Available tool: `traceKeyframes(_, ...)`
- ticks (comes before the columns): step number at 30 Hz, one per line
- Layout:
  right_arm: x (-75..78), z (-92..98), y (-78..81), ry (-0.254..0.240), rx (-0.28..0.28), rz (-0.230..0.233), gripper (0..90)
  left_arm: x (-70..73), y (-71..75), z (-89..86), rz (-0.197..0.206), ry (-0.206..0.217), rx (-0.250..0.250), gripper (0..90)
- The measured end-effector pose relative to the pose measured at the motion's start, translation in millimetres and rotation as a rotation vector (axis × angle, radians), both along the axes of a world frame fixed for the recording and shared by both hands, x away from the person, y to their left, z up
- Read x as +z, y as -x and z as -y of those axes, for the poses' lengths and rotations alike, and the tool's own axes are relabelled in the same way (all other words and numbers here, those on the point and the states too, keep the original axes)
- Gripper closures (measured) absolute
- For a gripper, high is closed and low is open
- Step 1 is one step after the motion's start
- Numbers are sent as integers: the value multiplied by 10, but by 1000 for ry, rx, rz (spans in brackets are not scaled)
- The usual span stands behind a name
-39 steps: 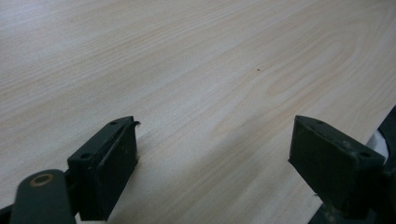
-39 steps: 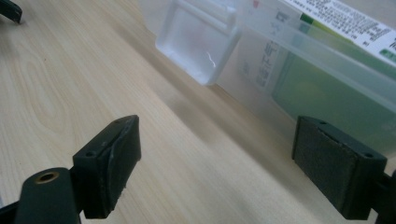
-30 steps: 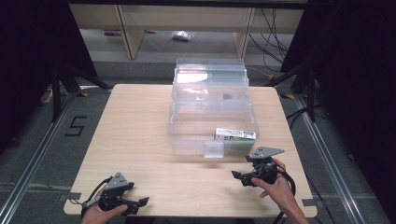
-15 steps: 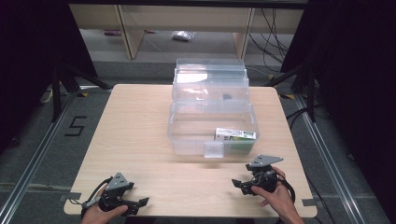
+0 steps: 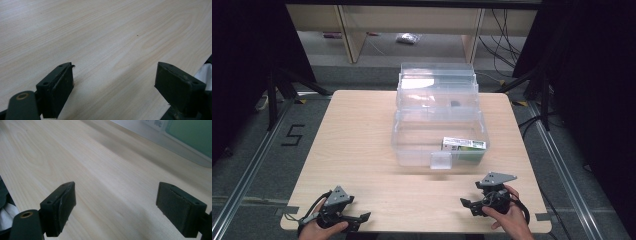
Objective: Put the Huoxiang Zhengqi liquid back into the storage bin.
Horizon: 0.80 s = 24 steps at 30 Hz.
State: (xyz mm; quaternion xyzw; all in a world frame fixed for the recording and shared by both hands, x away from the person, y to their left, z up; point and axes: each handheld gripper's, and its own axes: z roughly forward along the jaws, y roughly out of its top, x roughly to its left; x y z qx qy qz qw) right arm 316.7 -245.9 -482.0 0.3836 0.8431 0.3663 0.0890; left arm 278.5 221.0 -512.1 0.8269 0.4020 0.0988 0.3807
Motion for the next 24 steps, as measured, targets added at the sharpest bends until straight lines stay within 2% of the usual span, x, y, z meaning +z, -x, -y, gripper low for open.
traceKeyframes(1, -5, 10, -3, 17, 11, 22, 172, 0, 0, 0, 0, 0, 0, 148)
traceKeyframes(2, -6, -13, 40, 3, -10, -8, 172, 1, 8, 4, -5, 12, -1, 148)
traceKeyframes(3, -26, -17, 31, -4, 2, 27, 172, 8, 16, 4, -4, 6, 2, 148)
traceKeyframes(4, -12, -21, 62, 6, -3, -4, 172, 11, 18, 3, -4, 4, 2, 148)
traceKeyframes(5, -14, -6, 53, 21, 18, 17, 171, 12, 20, 2, 3, 3, 1, 148)
traceKeyframes(6, -21, -9, 62, 22, 16, 18, 171, 14, 24, 3, 1, 3, 4, 148)
traceKeyframes(7, -18, -20, 93, 16, -6, -12, 171, 15, 25, 2, 2, 1, 3, 148)
traceKeyframes(8, -39, -25, 88, 6, -6, 8, 171, 16, 25, -1, 2, 1, 0, 148)
traceKeyframes(9, -45, -2, 79, 18, -2, 17, 171, 17, 27, -2, 2, 3, 2, 148)
traceKeyframes(10, -36, 11, 84, 37, -3, 5, 172, 15, 28, 0, 1, 5, 4, 148)
traceKeyframes(12, -43, 18, 89, 40, -12, -16, 172, 17, 26, 0, 0, -1, 4, 148)
traceKeyframes(13, -57, 22, 83, 43, -11, -5, 173, 14, 27, 2, 1, 3, 8, 148)
traceKeyframes(14, -52, 3, 106, 30, -38, -43, 173, 14, 25, 1, 0, 3, 7, 148)
traceKeyframes(16, -69, 17, 74, 46, -6, -27, 174, 12, 19, -2, 3, 1, 2, 148)
traceKeyframes(17, -65, -2, 96, 38, -35, -60, 175, 12, 23, 2, -1, 4, 8, 148)
traceKeyframes(18, -79, -13, 99, 27, -43, -52, 175, 12, 22, 2, 0, 4, 7, 148)
traceKeyframes(19, -87, 0, 77, 40, -15, -21, 175, 13, 22, 3, 0, 3, 6, 148)
traceKeyframes(20, -93, 2, 71, 44, -5, -12, 175, 13, 22, 3, 1, 2, 4, 148)
traceKeyframes(21, -79, 10, 75, 57, -9, -30, 175, 13, 23, 4, 1, 2, 3, 148)
traceKeyframes(23, -78, 10, 76, 58, -13, -31, 176, 14, 24, 4, 1, 2, 3, 148)
traceKeyframes(24, -81, -9, 95, 43, -31, -48, 178, 14, 25, 4, 1, 1, 4, 148)
